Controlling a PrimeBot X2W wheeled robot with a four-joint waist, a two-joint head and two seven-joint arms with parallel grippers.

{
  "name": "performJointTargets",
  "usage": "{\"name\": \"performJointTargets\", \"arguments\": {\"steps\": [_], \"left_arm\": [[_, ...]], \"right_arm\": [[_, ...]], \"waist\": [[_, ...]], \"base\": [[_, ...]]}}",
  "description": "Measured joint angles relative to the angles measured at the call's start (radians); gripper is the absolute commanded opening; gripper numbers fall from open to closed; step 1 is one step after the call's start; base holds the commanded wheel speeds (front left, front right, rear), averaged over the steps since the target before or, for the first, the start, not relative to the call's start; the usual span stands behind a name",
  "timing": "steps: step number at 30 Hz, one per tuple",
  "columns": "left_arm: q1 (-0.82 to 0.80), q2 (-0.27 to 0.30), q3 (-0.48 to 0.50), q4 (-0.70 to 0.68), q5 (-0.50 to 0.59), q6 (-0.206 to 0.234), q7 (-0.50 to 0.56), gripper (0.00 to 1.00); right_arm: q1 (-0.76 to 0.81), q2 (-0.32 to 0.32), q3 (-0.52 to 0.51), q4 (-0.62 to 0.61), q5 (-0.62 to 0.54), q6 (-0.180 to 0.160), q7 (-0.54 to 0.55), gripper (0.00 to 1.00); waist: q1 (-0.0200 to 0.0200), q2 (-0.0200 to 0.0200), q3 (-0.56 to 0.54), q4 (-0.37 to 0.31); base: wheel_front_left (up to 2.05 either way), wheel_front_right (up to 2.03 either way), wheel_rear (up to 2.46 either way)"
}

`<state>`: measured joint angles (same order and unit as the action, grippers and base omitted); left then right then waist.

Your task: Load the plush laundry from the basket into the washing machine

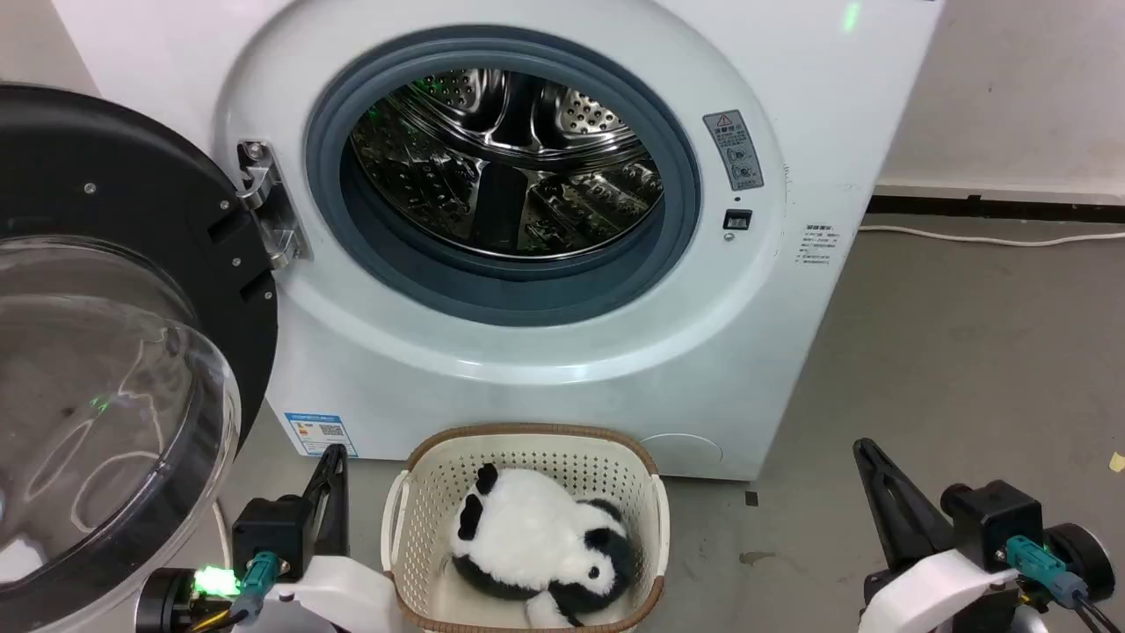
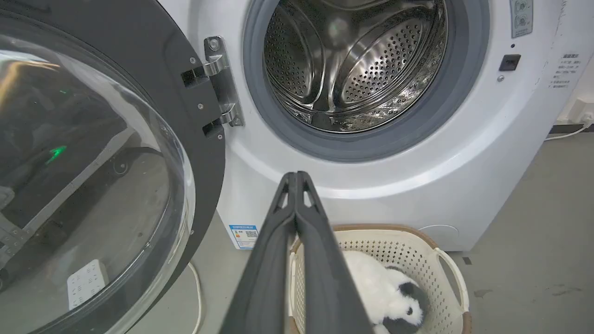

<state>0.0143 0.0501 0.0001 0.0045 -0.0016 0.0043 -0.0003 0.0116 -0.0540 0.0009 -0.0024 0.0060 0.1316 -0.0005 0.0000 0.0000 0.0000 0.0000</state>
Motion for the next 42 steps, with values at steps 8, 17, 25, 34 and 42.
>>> {"name": "performJointTargets", "arguments": {"steps": [8, 17, 25, 34, 42], "left_arm": [[0.0, 0.0, 0.0, 0.0, 0.0, 0.0, 0.0, 0.0], [0.0, 0.0, 0.0, 0.0, 0.0, 0.0, 0.0, 0.0], [0.0, 0.0, 0.0, 0.0, 0.0, 0.0, 0.0, 0.0], [0.0, 0.0, 0.0, 0.0, 0.0, 0.0, 0.0, 0.0], [0.001, 0.0, -0.001, 0.0, 0.0, 0.0, 0.0, 1.0]], "right_arm": [[0.0, 0.0, 0.0, 0.0, 0.0, 0.0, 0.0, 0.0], [0.0, 0.0, 0.0, 0.0, 0.0, 0.0, 0.0, 0.0], [0.0, 0.0, 0.0, 0.0, 0.0, 0.0, 0.0, 0.0], [0.0, 0.0, 0.0, 0.0, 0.0, 0.0, 0.0, 0.0], [0.0, 0.0, 0.0, 0.0, 0.001, 0.0, 0.0, 1.0]], "waist": [[0.0, 0.0, 0.0, 0.0], [0.0, 0.0, 0.0, 0.0], [0.0, 0.0, 0.0, 0.0], [0.0, 0.0, 0.0, 0.0], [0.0, 0.0, 0.0, 0.0]], "base": [[0.0, 0.0, 0.0], [0.0, 0.0, 0.0], [0.0, 0.0, 0.0], [0.0, 0.0, 0.0], [0.0, 0.0, 0.0]]}}
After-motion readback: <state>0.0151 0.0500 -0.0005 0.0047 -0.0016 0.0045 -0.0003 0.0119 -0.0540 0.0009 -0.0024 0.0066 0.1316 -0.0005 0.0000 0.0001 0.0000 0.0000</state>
